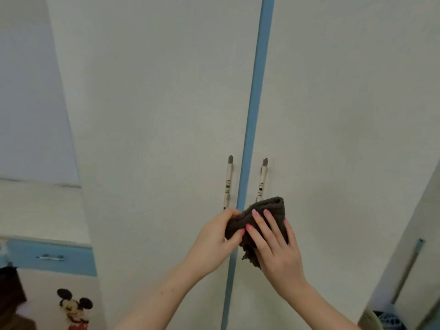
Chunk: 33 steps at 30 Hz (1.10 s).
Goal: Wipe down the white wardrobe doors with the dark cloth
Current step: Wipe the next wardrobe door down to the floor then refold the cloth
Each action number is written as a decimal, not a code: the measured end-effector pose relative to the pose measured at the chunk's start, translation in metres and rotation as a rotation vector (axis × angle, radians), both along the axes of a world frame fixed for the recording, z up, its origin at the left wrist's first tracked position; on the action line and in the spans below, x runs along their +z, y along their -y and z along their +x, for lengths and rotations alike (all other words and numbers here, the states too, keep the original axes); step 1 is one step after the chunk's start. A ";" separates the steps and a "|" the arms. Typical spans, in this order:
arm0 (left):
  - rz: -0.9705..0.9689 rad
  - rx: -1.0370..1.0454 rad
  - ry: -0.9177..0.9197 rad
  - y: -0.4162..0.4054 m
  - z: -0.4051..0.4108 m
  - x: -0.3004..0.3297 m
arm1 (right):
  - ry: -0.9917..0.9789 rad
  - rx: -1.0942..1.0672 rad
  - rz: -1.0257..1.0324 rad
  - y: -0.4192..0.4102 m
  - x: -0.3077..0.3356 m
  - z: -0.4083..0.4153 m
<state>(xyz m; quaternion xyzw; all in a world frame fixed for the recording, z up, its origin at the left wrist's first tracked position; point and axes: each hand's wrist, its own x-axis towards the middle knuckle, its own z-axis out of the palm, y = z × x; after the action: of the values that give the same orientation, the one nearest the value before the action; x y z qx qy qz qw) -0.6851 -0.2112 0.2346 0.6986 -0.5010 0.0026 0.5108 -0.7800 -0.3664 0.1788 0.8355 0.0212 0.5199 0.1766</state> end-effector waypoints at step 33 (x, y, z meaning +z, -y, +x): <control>0.445 -0.001 -0.111 -0.343 0.422 -0.053 | -0.699 0.156 0.981 -0.326 -0.048 0.326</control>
<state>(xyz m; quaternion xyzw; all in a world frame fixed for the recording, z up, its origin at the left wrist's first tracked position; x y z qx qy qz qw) -0.2629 0.1321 0.1819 0.7929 -0.4605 -0.1467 0.3711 -0.4545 -0.0407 0.1306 0.9367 -0.1030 0.1753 -0.2849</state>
